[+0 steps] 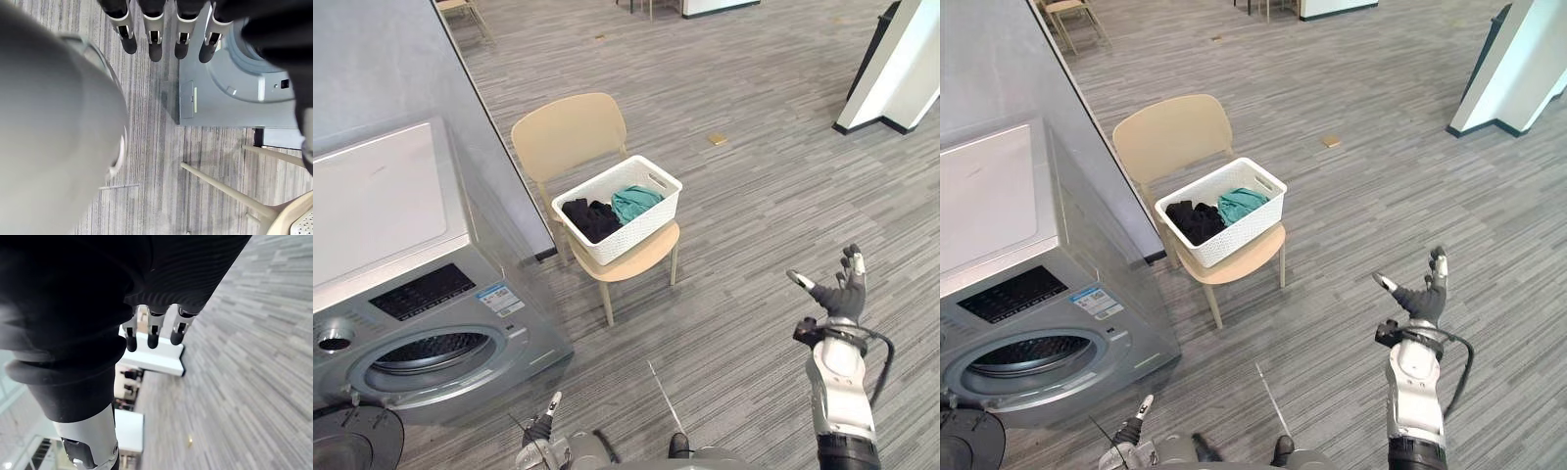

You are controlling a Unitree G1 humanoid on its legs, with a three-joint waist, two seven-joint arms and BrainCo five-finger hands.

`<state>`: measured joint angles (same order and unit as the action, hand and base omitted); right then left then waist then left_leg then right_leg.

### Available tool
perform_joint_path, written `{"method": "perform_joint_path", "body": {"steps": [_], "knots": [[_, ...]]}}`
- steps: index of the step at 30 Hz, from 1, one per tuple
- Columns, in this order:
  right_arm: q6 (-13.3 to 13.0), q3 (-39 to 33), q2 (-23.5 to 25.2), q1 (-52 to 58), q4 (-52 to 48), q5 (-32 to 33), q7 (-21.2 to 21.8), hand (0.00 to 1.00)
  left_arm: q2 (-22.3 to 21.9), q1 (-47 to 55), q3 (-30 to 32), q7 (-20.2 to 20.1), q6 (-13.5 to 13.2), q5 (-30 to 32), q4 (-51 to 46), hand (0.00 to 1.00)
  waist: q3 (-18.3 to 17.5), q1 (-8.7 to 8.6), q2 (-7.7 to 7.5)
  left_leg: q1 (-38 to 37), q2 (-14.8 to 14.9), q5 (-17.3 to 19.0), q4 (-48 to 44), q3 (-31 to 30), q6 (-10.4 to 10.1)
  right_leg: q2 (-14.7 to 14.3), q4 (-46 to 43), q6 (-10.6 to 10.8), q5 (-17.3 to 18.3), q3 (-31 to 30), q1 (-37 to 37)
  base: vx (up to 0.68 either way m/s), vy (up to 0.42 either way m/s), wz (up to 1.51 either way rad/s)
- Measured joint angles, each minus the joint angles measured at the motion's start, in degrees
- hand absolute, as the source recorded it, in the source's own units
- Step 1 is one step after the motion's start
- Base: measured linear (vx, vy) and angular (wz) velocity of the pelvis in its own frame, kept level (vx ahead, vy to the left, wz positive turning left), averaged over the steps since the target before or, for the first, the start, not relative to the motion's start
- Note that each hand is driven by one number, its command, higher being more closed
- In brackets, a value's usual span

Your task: Pick up the laundry basket with both hands and put the clothes into the washing machine.

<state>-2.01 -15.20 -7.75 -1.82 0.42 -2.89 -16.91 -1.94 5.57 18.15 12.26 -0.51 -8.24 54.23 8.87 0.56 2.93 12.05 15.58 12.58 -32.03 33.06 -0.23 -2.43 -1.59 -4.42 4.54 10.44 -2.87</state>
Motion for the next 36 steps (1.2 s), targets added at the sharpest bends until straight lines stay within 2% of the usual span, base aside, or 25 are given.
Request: {"method": "perform_joint_path", "body": {"steps": [2,3,4,5,6,7,8,9,10,11,13,15,16,18,19,20,21,22,23,24,26,28,31,33,36], "knots": [[-0.4,3.5,-1.6,-5.1,1.1,0.0,0.5,0.00,-0.1,-0.2,-0.1,-1.1,-0.1,0.1,-0.2,0.00,0.8,0.70,0.50,2.2,-5.0,-0.9,7.2,-0.5,-0.7,0.7,0.4,1.2,0.4,-1.6,-1.1,0.21,0.113,-0.40],[-0.7,6.8,-2.7,-7.5,1.7,-0.2,0.7,0.00,-0.2,-0.1,0.1,-1.1,-0.1,0.1,0.1,0.00,0.8,1.92,1.40,1.5,-6.8,-3.4,12.5,-2.1,-1.2,0.6,0.0,2.7,0.8,-3.2,-1.5,0.22,0.116,-0.61],[-1.1,8.0,-2.9,-8.3,2.0,-0.8,0.9,0.00,-0.2,0.1,0.3,-1.1,-0.2,0.1,0.3,0.00,0.9,2.52,1.72,0.6,-7.2,-6.4,13.8,-2.8,1.7,0.5,-0.2,3.2,1.4,-4.4,-1.9,0.23,0.149,-0.59],[-1.5,10.8,-2.3,-8.5,2.7,-2.1,1.6,0.00,0.0,-0.1,1.0,-1.1,-0.1,0.1,0.6,0.00,0.8,3.35,0.99,-1.4,-8.9,-5.7,14.2,-3.2,4.7,1.8,-1.1,4.4,3.4,-4.4,-3.2,0.21,0.132,-0.18],[-1.6,12.4,-2.0,-8.4,2.8,-2.6,2.4,0.00,0.3,0.0,1.2,-1.0,-0.1,0.0,0.6,0.00,0.7,3.31,-0.03,-2.0,-9.9,-4.1,13.9,-3.8,5.1,2.8,-3.3,5.1,5.6,-4.0,-3.2,0.35,0.194,0.15],[-1.7,13.6,-1.6,-8.5,2.9,-3.6,3.3,0.00,0.8,-0.4,1.7,-1.1,-0.1,0.0,0.7,0.00,1.0,3.41,-1.28,-3.1,-10.8,-1.9,13.7,-4.0,4.9,4.3,-9.7,6.9,8.6,-3.0,-1.7,0.32,0.149,0.24],[-1.7,14.3,-1.4,-8.6,3.3,-4.0,3.8,0.00,1.0,-0.5,1.7,-1.1,0.0,0.1,1.0,0.00,1.0,3.66,-1.45,-3.7,-10.9,-1.3,13.6,-4.0,4.8,4.8,-14.9,8.4,9.6,-2.4,-0.1,0.41,0.178,0.23],[-1.7,15.5,-0.7,-8.3,3.6,-4.5,5.2,0.00,1.7,-0.5,1.5,-1.1,0.2,0.8,2.0,0.00,1.0,3.51,-1.66,-5.4,-11.1,-1.0,13.6,-4.3,5.5,6.2,-26.8,11.2,9.8,-1.5,4.1,0.29,0.111,0.32],[-1.9,16.3,0.1,-7.4,3.6,-4.5,6.0,0.00,2.9,-0.5,0.8,-1.1,0.4,2.3,2.8,0.00,1.0,3.22,-2.44,-7.7,-12.0,-0.5,14.0,-5.3,5.7,8.1,-38.2,14.8,8.4,-1.4,7.8,0.37,0.098,0.44],[-2.0,16.6,0.2,-6.8,3.6,-4.5,6.3,0.00,3.4,-0.5,0.2,-1.1,0.8,3.3,3.3,0.00,1.0,3.05,-2.72,-8.7,-12.5,-0.4,14.3,-6.6,5.9,8.9,-42.5,15.1,8.2,-1.4,9.0,0.30,0.036,0.62],[-2.3,17.0,-0.2,-5.6,3.5,-4.6,7.3,0.00,4.5,-0.5,-0.3,-1.0,1.3,5.6,4.4,0.00,0.8,1.63,-3.70,-11.7,-13.9,-0.4,16.6,-10.5,5.9,13.2,-48.6,12.7,9.6,1.1,11.4,0.35,-0.023,1.00],[-2.9,16.9,-1.5,-5.3,3.5,-4.6,7.5,0.00,4.6,-1.1,-0.2,-1.0,1.3,5.7,4.6,0.00,0.7,1.48,-3.89,-12.4,-14.2,-0.5,17.5,-15.1,5.7,16.3,-43.1,9.8,11.2,1.4,12.9,0.35,-0.093,1.04],[-3.1,16.7,-2.5,-5.2,3.5,-4.6,8.0,0.00,4.6,-1.8,-0.3,-1.0,1.2,5.7,4.9,0.00,0.8,1.43,-3.82,-12.2,-14.2,-0.7,17.7,-17.7,5.4,16.5,-38.1,9.6,11.4,-0.8,13.3,0.27,-0.159,1.10],[-3.1,15.3,-3.9,-5.0,3.5,-4.6,8.5,0.00,4.3,-2.7,-0.4,-1.0,1.0,6.8,4.9,0.00,0.6,1.21,-4.07,-11.8,-14.5,-1.1,17.8,-21.9,4.5,15.4,-27.2,10.7,10.8,-9.2,13.0,0.23,-0.226,1.22],[-3.1,14.3,-4.0,-5.0,3.6,-5.1,8.6,0.00,4.4,-2.9,-0.5,-1.1,0.6,7.0,4.9,0.00,0.3,1.39,-4.71,-11.8,-15.0,-0.9,17.6,-23.8,3.0,15.8,-21.8,13.2,8.7,-13.0,12.9,0.26,-0.363,1.28],[-3.1,14.1,-3.9,-5.0,3.7,-6.6,9.1,0.00,4.9,-2.9,-0.5,-1.0,0.2,7.6,4.9,0.00,-0.1,1.71,-6.15,-11.9,-15.6,-0.5,16.8,-26.1,1.6,16.9,-17.0,14.4,2.5,-12.5,12.0,0.26,-0.405,1.25],[-3.1,14.3,-4.2,-5.0,4.1,-7.2,9.5,0.00,5.8,-2.8,-0.4,-1.0,0.1,8.1,5.0,0.00,-0.6,1.77,-7.21,-11.8,-15.9,0.5,15.6,-28.3,-0.2,17.5,-15.7,15.2,0.4,-10.6,11.6,0.17,-0.334,0.94],[-3.2,14.2,-4.6,-5.2,4.9,-7.9,9.5,0.00,5.6,-2.6,-0.1,-1.0,0.1,8.2,5.0,0.00,-0.9,1.93,-6.51,-11.5,-14.9,0.8,14.9,-29.6,-0.9,16.6,-15.1,15.0,1.2,-9.3,10.0,0.18,-0.383,0.85],[-3.2,14.2,-5.7,-5.0,5.8,-8.9,9.5,0.00,4.4,-2.1,0.4,-0.9,0.0,8.2,4.8,0.00,-1.8,1.96,-4.77,-10.2,-12.3,0.6,14.1,-32.1,-1.9,14.7,-12.4,13.6,0.3,-6.2,7.9,0.19,-0.417,0.80],[-3.2,14.1,-6.5,-5.0,6.1,-8.9,9.5,0.00,3.8,-1.9,1.1,-1.0,-0.1,8.1,4.8,0.00,-2.3,2.02,-3.84,-9.8,-10.8,-0.1,15.1,-34.2,-3.5,13.3,-10.8,13.3,0.1,-3.3,6.6,0.17,-0.387,0.82],[-3.2,12.2,-7.4,-5.0,7.3,-8.9,9.5,0.00,3.1,-2.0,1.8,-1.0,-0.3,7.7,4.8,0.00,-2.4,1.90,-3.75,-9.4,-9.1,-2.3,17.9,-36.3,-5.9,11.9,-9.5,12.4,-0.1,0.9,5.5,0.06,-0.237,0.83],[-3.1,9.9,-8.2,-4.4,8.4,-8.9,9.4,0.00,3.0,-2.1,2.6,-1.0,-0.6,7.6,4.8,0.00,-2.3,1.82,-3.99,-8.3,-8.4,-3.6,18.1,-35.2,-5.8,11.7,-8.1,11.9,0.1,4.2,3.8,0.02,-0.156,0.93],[-2.7,7.8,-9.3,-4.2,11.2,-9.1,9.7,0.00,3.7,-0.9,5.3,-1.0,-0.5,7.5,4.5,0.00,-2.1,2.06,-4.39,-7.9,-7.1,-5.0,18.2,-27.2,-5.0,11.9,-7.0,11.0,0.5,8.9,1.0,-0.02,-0.062,0.73],[-2.6,7.8,-9.5,-3.9,12.4,-10.1,10.2,0.00,4.1,1.0,5.4,-1.0,-0.1,8.3,4.6,0.00,-2.1,2.10,-4.52,-8.1,-7.4,-5.9,19.9,-26.7,-5.2,12.2,-6.1,11.1,0.5,10.4,0.4,-0.04,-0.002,0.39],[-2.3,7.6,-9.6,-3.1,14.6,-11.2,11.1,0.00,4.3,2.4,6.2,-1.0,0.6,9.0,4.7,0.00,-1.8,1.97,-5.28,-7.6,-9.0,-10.0,25.5,-28.1,-5.0,13.0,-4.6,10.9,0.3,13.3,1.1,-0.06,0.003,0.45]]}}
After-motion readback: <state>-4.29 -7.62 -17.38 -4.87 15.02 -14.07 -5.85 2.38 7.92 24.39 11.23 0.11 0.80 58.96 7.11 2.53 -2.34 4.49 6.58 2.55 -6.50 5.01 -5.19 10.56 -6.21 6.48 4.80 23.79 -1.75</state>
